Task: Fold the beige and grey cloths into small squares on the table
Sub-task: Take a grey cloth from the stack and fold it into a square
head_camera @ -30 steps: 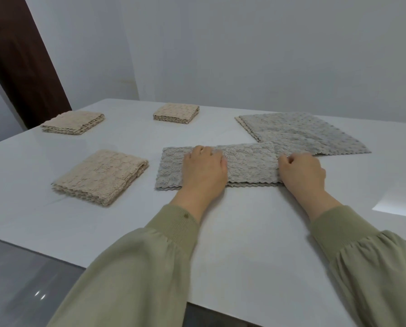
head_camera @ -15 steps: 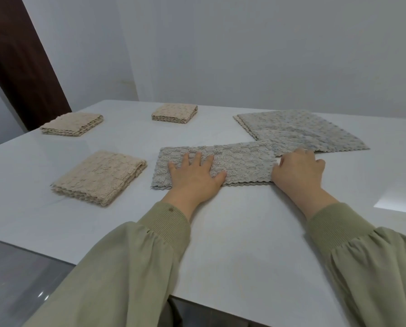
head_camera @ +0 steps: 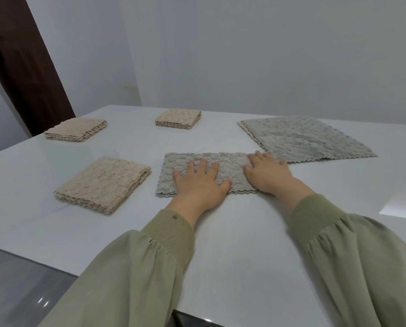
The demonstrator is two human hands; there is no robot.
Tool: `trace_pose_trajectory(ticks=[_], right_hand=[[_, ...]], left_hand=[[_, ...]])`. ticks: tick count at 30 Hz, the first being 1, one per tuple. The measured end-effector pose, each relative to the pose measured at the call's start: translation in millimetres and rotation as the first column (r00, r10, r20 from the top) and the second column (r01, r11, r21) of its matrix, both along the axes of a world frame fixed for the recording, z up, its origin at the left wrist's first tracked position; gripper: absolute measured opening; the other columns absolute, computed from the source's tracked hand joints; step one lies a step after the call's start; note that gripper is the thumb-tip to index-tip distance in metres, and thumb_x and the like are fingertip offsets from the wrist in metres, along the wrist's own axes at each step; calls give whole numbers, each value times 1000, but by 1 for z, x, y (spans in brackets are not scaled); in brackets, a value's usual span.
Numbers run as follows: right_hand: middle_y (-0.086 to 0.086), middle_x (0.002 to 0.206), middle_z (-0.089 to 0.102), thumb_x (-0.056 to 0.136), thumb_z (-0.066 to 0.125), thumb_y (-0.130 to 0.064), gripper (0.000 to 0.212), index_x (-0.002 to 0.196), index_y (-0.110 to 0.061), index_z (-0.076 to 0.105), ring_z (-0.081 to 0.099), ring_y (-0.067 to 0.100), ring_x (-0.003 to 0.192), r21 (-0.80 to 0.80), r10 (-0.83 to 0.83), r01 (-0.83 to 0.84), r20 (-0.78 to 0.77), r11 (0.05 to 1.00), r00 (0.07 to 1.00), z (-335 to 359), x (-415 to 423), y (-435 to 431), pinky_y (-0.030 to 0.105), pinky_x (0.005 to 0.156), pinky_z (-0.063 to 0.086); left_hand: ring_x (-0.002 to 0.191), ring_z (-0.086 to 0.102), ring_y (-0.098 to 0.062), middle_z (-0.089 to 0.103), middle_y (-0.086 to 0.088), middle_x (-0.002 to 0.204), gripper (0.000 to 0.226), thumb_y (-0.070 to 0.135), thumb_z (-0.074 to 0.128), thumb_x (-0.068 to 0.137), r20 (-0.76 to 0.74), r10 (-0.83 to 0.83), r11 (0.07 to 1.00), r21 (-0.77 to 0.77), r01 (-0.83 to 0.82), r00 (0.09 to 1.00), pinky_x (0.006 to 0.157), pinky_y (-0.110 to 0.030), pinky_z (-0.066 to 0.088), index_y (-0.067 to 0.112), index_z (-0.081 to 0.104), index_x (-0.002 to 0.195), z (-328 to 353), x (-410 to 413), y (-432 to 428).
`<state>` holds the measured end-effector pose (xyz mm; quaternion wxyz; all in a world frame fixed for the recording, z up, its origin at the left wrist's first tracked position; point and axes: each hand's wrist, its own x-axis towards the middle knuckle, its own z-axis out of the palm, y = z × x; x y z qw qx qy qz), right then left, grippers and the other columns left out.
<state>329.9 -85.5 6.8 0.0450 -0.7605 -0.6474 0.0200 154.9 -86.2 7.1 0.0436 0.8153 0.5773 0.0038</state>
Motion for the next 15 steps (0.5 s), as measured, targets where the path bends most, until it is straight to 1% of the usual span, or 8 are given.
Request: trace_pose_trajectory(ticks=[2, 3, 5, 6, 8, 9, 13, 15], right_hand=[[2, 159, 10, 97, 16, -41, 58, 150, -16, 16, 8, 19, 146, -17, -76, 76, 5, 997, 997, -1, 6, 1, 55, 114, 3], [2, 159, 12, 98, 16, -40, 58, 149, -14, 18, 9, 19, 146, 0, -81, 81, 10, 997, 997, 0, 6, 0, 55, 114, 3], [4, 157, 20, 99, 19, -35, 53, 146, -12, 24, 14, 19, 145, 120, -61, 62, -11, 991, 998, 3, 2, -2, 54, 114, 6], [5, 156, 22, 100, 21, -31, 51, 146, -11, 25, 14, 18, 145, 206, -38, 44, -36, 977, 999, 6, -1, -1, 53, 115, 7], [5, 157, 20, 101, 23, -26, 49, 148, -11, 23, 13, 18, 146, 330, 35, -5, -87, 944, 996, 12, -9, 1, 49, 116, 8], [5, 158, 18, 101, 23, -25, 49, 149, -13, 21, 13, 18, 146, 333, 79, -42, -98, 942, 992, 12, -13, 3, 48, 117, 8], [0, 160, 9, 102, 17, -36, 51, 150, -22, 15, 8, 18, 146, 13, 125, -124, -47, 992, 991, 0, -18, 9, 50, 117, 4], [-2, 160, 5, 100, 15, -41, 53, 151, -24, 12, 4, 18, 147, -19, 86, -87, -33, 996, 996, -2, -14, 10, 50, 116, 2]], left_hand=[[146, 0, -25, 4, 4, 160, 66, 65, 16, 92, 35, 1, 1000, -15, 0, 999, 112, -62, 3, 34, 9, 150, 3, -1, 0], [145, 8, -25, 14, 3, 159, 62, 61, 17, 94, 92, 10, 1000, 2, -10, 996, 112, -61, 8, 32, 19, 149, 7, -2, 1], [138, 26, -26, 36, -2, 150, 50, 47, 21, 99, 224, 14, 993, 113, -40, 974, 110, -54, 20, 26, 38, 141, 15, -3, 7], [137, 28, -25, 39, -2, 148, 47, 40, 22, 100, 253, -9, 982, 183, -38, 967, 109, -51, 22, 23, 39, 140, 19, -2, 11], [142, 18, -25, 30, -1, 153, 46, 32, 23, 102, 238, -65, 968, 251, 3, 969, 114, -50, 17, 22, 31, 145, 24, 1, 22], [144, 12, -25, 24, 0, 156, 46, 31, 22, 102, 214, -81, 971, 236, 29, 974, 115, -50, 13, 23, 27, 147, 23, 3, 28], [147, -4, -24, 3, 4, 160, 53, 47, 14, 100, 88, -104, 995, 16, 103, 991, 116, -52, -1, 32, 9, 151, 6, 1, 46], [147, -5, -23, 0, 5, 160, 58, 55, 13, 97, 64, -90, 996, -10, 91, 994, 115, -51, -3, 34, 6, 151, 1, -8, 51]])
